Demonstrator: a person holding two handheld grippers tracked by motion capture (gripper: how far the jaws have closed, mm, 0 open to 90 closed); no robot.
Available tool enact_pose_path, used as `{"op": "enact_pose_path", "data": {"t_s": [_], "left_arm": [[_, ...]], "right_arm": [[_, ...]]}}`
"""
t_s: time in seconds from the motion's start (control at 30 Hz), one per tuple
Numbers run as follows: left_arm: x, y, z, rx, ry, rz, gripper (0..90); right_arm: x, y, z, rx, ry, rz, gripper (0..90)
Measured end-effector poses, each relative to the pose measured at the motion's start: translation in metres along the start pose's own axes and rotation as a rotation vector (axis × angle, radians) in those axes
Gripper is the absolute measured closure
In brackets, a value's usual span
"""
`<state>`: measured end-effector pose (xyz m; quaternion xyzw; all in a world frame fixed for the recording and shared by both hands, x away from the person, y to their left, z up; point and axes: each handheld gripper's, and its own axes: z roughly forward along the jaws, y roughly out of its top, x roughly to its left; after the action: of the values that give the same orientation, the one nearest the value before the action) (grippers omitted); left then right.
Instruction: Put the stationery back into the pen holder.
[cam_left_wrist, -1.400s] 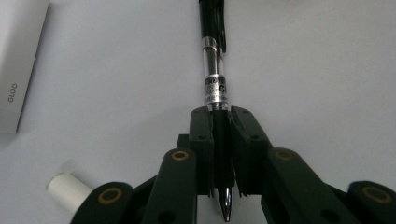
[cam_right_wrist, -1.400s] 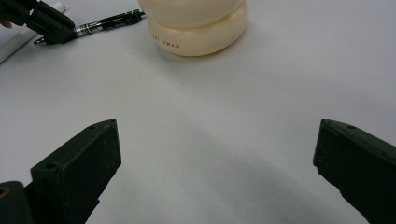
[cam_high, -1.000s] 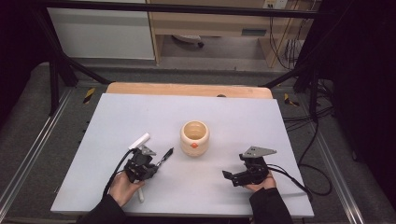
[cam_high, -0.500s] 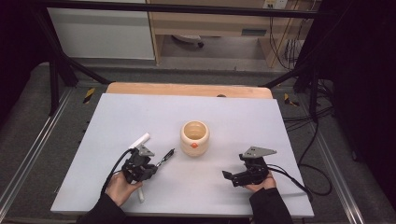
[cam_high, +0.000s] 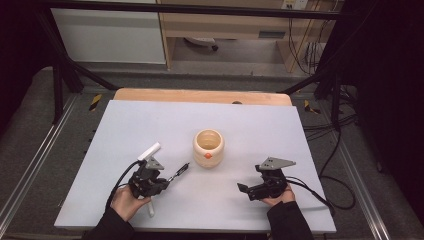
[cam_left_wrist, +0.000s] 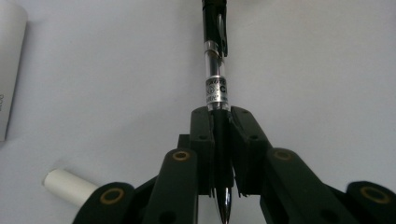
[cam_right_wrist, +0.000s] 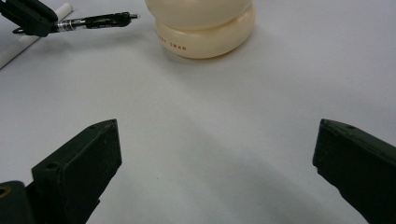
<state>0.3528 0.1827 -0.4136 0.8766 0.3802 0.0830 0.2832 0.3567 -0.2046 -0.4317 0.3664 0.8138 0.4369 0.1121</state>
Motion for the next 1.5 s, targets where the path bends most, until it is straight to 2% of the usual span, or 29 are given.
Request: {"op": "enact_pose_path", "data": {"t_s": [0.4, 0.73, 1.0, 1.13, 1.4, 1.5], "left_arm": [[-0.008, 0.004, -0.001, -0.014, -0.066, 0.052, 79.5], [-0.014, 0.009, -0.002, -0.013, -0.1, 0.089, 79.6], [-0.022, 0.014, -0.003, -0.003, -0.128, 0.126, 79.5], [-0.024, 0.016, -0.002, 0.001, -0.136, 0.137, 79.6], [-0.025, 0.021, -0.003, 0.005, -0.143, 0.16, 79.6], [-0.024, 0.023, -0.004, 0.004, -0.151, 0.169, 79.6]], "right_arm": [[0.004, 0.003, 0.002, 0.007, 0.002, -0.028, 1.7], [0.009, 0.006, 0.004, 0.002, 0.009, -0.055, 1.6], [0.016, 0.011, 0.006, 0.007, 0.015, -0.109, 1.6], [0.018, 0.013, 0.007, -0.011, 0.021, -0.127, 1.6], [0.026, 0.02, 0.009, 0.008, 0.012, -0.178, 1.4], [0.029, 0.023, 0.01, 0.017, 0.011, -0.212, 1.4]]}}
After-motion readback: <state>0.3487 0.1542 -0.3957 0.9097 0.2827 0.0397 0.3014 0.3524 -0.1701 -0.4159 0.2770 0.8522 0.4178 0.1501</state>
